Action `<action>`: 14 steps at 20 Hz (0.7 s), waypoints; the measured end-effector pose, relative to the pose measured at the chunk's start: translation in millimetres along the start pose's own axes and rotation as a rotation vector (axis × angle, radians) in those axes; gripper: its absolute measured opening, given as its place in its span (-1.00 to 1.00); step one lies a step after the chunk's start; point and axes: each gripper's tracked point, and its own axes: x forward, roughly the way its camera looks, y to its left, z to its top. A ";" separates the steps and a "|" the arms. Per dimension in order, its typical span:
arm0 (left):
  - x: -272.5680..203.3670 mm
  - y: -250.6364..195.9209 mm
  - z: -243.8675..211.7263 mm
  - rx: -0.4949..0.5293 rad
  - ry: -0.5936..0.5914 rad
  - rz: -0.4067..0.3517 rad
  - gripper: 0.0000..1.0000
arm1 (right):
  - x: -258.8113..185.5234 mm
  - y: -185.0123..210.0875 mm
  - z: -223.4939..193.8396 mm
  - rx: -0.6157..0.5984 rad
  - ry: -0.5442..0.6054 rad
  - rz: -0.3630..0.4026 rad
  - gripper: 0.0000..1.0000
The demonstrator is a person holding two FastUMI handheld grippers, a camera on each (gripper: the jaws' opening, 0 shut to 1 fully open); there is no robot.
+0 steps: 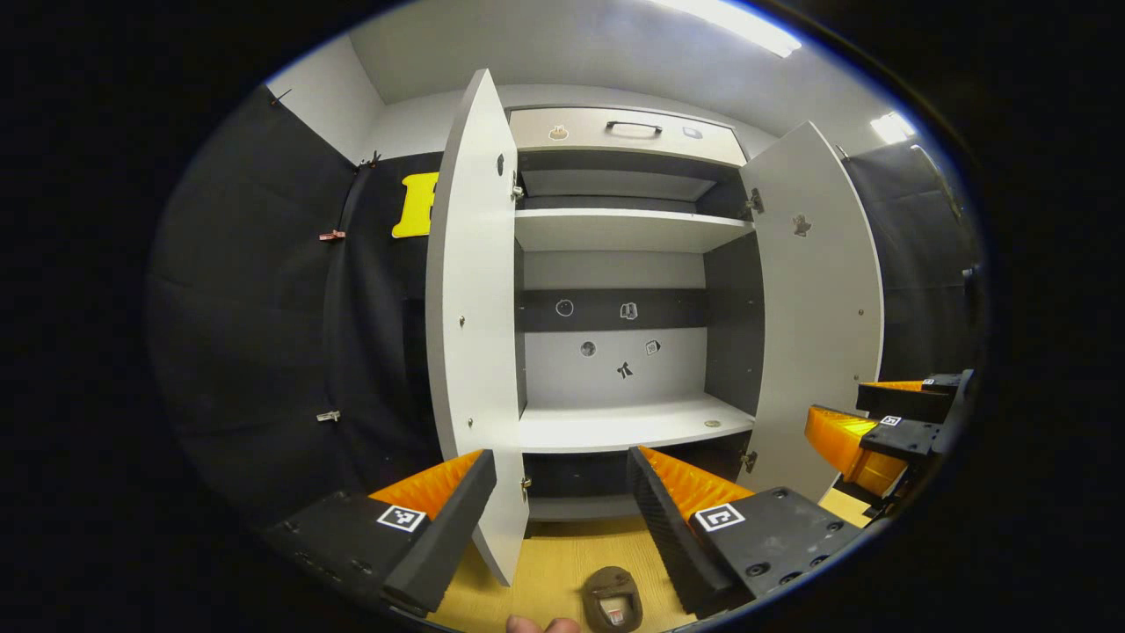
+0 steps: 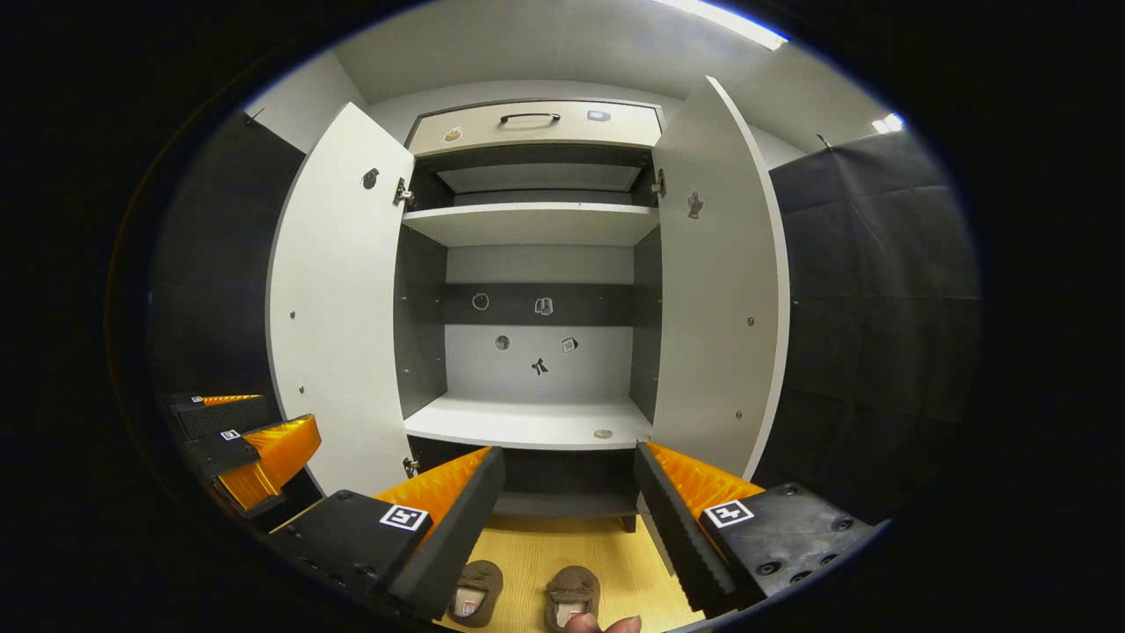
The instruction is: Grab one shoe with the right hand and put it into the shoe cabinet, grab the other shoe with the left hand and put it into the shoe cabinet; then close the right door with the right hand and the left door with the left hand.
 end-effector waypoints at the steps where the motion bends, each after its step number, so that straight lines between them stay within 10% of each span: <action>1: -0.5 0.1 -0.6 0.001 -0.004 -0.001 0.89 | 0.0 0.1 -1.1 -0.002 0.002 0.001 0.95; 14: -9.2 9.6 -24.4 -0.011 -0.049 0.020 0.89 | -13.0 21.2 -109.3 -0.009 0.206 0.081 0.96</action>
